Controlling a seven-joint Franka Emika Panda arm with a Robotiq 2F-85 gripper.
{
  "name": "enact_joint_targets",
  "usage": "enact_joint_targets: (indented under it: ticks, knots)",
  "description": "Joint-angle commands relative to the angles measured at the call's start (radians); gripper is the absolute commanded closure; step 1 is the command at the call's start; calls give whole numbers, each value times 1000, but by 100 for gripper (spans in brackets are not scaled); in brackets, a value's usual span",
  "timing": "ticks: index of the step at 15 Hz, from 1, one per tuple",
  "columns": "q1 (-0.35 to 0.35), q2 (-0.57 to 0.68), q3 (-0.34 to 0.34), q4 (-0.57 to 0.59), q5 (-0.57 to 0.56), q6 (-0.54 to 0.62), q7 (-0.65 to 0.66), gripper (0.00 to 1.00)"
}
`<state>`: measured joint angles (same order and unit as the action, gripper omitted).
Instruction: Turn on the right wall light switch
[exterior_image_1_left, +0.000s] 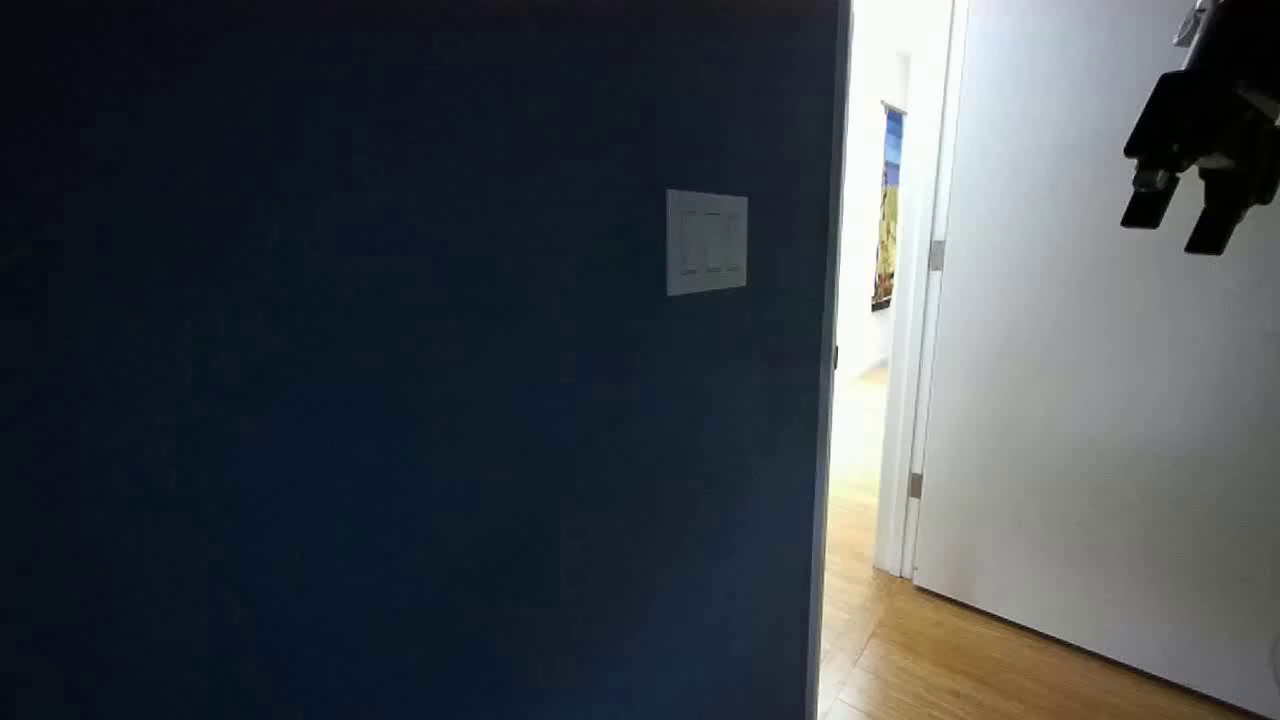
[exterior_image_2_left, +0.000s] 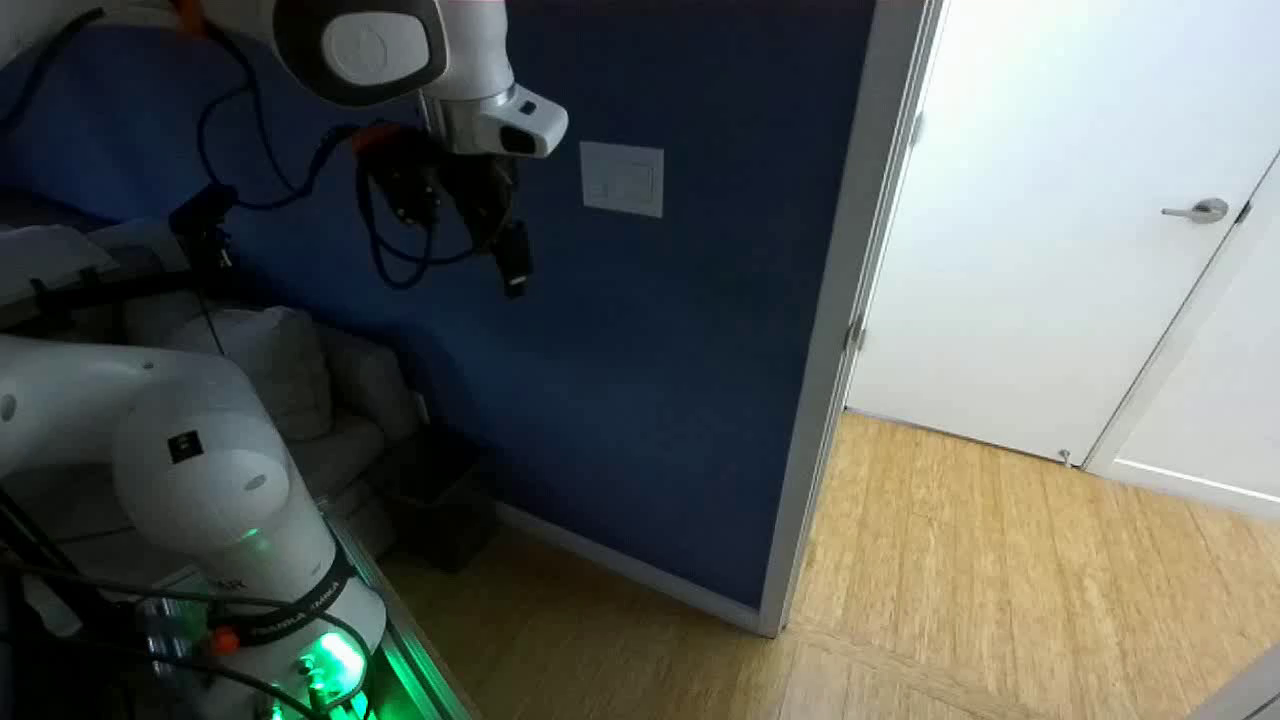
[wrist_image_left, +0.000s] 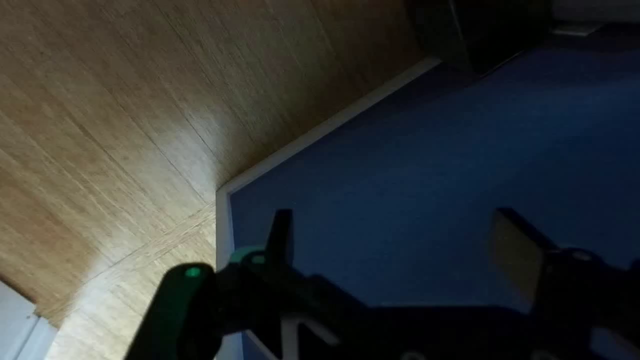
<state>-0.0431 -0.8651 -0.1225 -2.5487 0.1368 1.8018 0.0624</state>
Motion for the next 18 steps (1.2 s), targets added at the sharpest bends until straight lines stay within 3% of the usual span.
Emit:
enact_joint_targets:
  ticks: [1, 18]
  knots:
    - [-19, 3, 13, 3, 11, -5, -12, 0]
    - [-9, 24, 27, 17, 20, 15, -2, 0]
